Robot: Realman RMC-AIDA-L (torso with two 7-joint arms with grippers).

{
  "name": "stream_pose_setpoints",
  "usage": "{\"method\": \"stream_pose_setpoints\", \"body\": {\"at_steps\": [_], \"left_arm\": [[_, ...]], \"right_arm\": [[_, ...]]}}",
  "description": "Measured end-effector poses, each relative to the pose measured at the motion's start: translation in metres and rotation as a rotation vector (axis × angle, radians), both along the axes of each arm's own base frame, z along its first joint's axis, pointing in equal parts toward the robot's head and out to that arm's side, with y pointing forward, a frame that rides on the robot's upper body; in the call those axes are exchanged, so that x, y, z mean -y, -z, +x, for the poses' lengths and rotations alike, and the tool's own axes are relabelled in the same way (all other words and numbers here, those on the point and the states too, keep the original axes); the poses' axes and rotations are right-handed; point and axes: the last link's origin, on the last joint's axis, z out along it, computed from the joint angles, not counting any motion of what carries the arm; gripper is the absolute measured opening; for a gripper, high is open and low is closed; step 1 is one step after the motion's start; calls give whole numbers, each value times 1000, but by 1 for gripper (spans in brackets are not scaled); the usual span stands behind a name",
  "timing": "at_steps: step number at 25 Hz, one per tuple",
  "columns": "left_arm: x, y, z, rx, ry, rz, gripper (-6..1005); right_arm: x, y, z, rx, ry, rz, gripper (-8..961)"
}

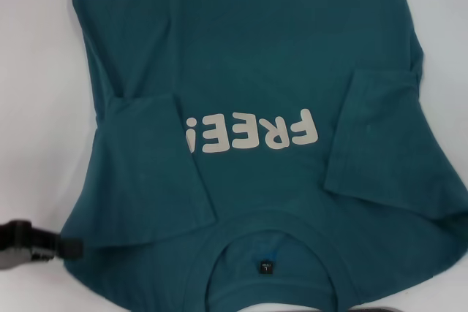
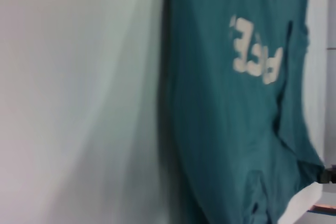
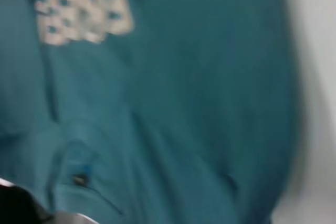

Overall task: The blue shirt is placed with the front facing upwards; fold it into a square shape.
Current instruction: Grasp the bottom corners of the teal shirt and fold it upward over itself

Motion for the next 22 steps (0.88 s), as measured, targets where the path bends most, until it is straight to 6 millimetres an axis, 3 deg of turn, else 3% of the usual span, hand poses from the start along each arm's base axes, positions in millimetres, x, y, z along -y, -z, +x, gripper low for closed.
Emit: {"method": "stream_pose_setpoints", "body": {"at_steps": [7, 15, 22], "left_arm": [[-36, -14, 21, 102, 70, 86, 17], [-103, -10, 52, 82, 82, 192, 18], [-166, 8, 86, 17, 115, 321, 19]], "right_arm": [[-25, -16, -23, -145, -92, 145, 6], [-61, -41, -38, -232, -103, 401, 7], [-108, -30, -53, -229, -109, 505, 6]]}}
